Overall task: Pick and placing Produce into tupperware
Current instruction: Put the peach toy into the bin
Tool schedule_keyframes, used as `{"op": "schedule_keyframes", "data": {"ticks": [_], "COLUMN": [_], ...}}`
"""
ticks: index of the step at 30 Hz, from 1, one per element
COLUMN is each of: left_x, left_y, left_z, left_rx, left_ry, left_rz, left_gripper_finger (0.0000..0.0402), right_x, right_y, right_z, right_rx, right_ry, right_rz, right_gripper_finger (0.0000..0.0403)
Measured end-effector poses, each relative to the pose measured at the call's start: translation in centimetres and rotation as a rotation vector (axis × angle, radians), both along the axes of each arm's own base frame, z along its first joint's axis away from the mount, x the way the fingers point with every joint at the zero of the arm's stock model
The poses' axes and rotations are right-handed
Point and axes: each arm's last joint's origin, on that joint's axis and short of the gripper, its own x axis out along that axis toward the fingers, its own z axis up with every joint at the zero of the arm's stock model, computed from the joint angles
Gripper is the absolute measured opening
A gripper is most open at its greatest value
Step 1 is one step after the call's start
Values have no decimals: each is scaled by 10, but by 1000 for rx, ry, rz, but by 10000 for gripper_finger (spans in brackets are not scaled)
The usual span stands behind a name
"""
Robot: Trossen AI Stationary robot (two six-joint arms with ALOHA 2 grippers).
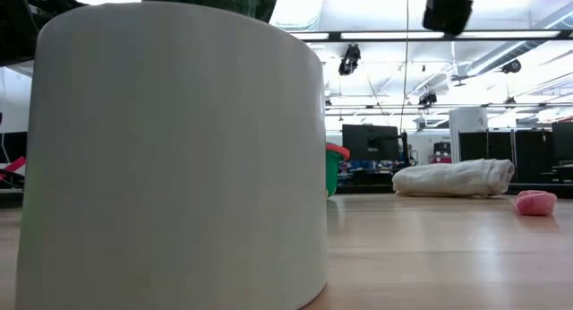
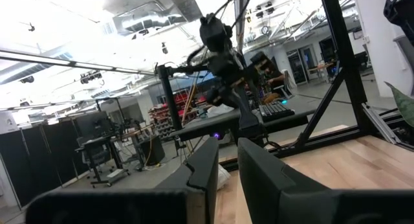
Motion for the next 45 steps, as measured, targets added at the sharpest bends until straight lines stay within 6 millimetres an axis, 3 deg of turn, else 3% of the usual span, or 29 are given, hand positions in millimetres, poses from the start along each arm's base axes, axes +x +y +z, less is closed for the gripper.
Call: {"op": "schedule_keyframes", "data": {"ticks": [22, 36, 45], "left_x": [0, 0, 0], "left_y": [0, 0, 0], "left_z": [0, 0, 0], "left_rx": [0, 0, 0], "left_ry": [0, 0, 0], "left_rz": [0, 0, 0], "left_gripper_finger": [46, 46, 46], "right_x": [-19, -16, -19], "right_y": [13, 28, 34], "right_z": [-90, -120, -123], "right_rx": [65, 48, 27], "right_ry": [389, 350, 330], "right_rz": [-142, -239, -562], "right_gripper_finger": [141, 130, 130]}}
